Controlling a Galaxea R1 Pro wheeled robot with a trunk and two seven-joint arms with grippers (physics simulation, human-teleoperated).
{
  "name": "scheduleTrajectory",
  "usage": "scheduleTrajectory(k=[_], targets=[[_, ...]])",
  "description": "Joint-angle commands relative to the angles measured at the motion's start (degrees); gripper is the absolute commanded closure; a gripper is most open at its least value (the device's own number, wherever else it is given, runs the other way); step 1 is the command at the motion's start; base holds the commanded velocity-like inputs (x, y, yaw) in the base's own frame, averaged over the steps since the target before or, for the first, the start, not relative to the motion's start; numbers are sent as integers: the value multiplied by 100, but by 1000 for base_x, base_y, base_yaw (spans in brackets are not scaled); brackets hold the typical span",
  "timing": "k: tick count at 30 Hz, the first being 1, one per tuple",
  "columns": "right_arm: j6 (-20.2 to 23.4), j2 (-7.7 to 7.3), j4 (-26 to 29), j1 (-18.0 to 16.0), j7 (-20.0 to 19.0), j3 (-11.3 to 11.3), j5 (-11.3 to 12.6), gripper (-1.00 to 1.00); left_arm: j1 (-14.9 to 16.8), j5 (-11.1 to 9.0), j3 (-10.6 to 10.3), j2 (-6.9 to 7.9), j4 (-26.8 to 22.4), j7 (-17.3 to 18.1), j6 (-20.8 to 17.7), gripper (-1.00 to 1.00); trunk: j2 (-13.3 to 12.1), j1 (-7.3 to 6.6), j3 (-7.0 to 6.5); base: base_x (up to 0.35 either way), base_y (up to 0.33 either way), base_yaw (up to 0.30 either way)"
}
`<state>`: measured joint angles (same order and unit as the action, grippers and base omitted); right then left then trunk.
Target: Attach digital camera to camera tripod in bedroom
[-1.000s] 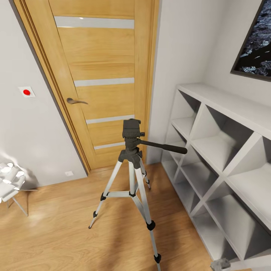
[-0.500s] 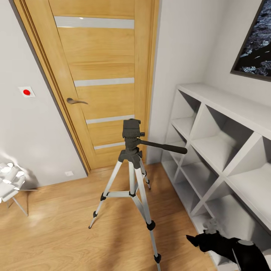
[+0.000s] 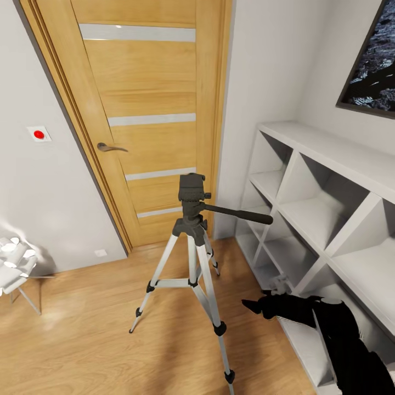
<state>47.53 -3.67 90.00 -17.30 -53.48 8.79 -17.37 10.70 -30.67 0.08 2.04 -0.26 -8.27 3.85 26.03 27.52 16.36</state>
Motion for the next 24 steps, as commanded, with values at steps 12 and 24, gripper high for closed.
scheduleTrajectory(k=[12, 24], targets=[[402, 703, 9, -596, 42, -553, -105, -100, 3, 0, 1, -2, 0, -8, 11, 100, 9, 2, 9, 0, 0, 0], [1247, 1364, -19, -1451, 554, -614, -331, -100, 3, -3, 1, 6, -8, -8, 11, 100, 9, 2, 9, 0, 0, 0]])
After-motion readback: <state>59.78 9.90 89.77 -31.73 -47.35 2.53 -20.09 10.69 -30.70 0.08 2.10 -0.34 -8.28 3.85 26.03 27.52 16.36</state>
